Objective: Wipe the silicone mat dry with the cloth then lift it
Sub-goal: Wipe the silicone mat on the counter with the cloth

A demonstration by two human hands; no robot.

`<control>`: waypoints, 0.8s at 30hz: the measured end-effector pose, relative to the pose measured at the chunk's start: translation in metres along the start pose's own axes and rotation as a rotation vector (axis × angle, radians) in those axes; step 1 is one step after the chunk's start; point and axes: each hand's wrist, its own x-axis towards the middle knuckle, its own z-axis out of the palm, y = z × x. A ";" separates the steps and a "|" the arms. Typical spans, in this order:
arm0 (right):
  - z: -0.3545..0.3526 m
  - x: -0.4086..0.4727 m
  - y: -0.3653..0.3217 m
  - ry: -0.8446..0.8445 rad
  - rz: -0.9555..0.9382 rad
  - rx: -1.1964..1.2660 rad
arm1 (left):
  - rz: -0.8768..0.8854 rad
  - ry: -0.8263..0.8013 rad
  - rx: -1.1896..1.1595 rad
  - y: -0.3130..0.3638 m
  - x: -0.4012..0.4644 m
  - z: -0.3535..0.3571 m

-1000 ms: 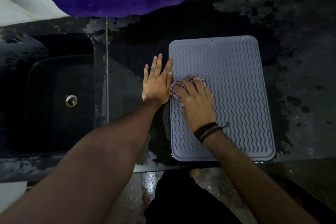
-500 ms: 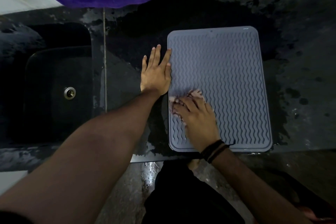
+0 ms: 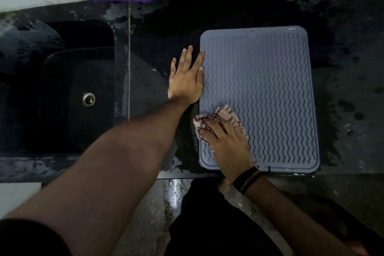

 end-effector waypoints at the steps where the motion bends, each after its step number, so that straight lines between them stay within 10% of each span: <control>1: 0.000 -0.004 0.000 0.010 -0.005 0.019 | 0.000 0.000 -0.002 -0.001 0.000 0.000; 7: -0.011 0.023 -0.001 0.200 0.050 0.072 | 0.001 0.007 -0.001 -0.003 0.002 0.003; 24: 0.007 -0.026 -0.011 0.071 -0.003 0.066 | 0.002 0.013 0.001 0.000 -0.002 0.000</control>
